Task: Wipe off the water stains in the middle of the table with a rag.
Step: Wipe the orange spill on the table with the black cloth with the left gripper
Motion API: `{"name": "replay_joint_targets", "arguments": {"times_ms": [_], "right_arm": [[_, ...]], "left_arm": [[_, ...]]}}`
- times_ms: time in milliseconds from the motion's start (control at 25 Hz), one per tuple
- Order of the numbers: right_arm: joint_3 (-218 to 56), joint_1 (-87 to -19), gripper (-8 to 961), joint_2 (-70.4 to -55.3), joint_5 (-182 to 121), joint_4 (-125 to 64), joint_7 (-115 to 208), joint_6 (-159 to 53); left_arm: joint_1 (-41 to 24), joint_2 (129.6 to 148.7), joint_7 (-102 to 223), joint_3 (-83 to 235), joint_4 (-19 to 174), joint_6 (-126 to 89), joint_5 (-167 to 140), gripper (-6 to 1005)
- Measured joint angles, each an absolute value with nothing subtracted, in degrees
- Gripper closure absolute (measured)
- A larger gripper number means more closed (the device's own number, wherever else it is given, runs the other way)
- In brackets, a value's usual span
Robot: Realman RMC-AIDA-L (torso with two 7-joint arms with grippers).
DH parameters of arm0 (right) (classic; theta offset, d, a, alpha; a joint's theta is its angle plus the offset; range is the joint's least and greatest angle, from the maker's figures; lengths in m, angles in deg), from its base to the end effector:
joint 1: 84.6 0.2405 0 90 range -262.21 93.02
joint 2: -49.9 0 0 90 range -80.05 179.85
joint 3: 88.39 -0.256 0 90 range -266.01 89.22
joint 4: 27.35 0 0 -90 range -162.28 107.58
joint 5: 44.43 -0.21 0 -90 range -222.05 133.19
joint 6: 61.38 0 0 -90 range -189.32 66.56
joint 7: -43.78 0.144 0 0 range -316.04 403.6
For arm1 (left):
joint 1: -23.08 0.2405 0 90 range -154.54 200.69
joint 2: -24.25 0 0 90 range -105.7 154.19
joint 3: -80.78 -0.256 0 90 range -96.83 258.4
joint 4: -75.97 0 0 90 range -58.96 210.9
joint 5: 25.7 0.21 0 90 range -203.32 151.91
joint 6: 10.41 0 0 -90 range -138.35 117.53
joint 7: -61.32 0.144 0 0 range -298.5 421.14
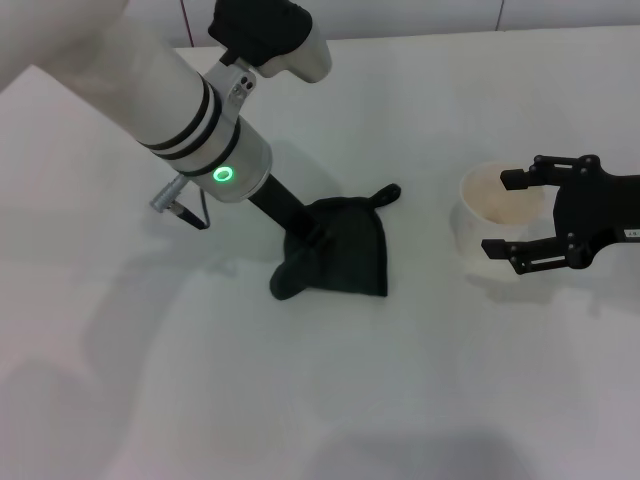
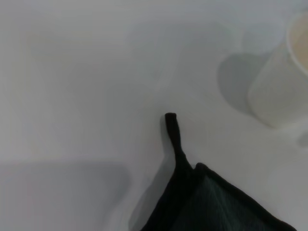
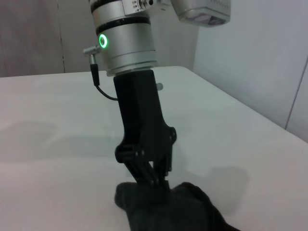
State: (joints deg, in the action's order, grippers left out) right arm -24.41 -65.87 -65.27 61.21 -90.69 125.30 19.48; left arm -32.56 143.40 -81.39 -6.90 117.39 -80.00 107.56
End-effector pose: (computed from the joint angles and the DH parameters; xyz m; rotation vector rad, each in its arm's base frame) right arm 0.2481 0.3287 0.0371 -2.7275 0.1964 0.3505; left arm -0.1386 0.3918 -0.0912 -2.7857 -0.8750 0.4364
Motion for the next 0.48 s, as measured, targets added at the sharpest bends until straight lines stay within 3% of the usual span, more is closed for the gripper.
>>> {"name": "replay_joint_targets", "arguments": {"times_ms": [480], "right_arm": [[-24.6,-66.2,84,-65.15,61.2,-90.8,125.4,19.8]], "left_arm": [[-31.9,143.35,-92.1,-0.2,123.1,-88.5,120.8,885]]}}
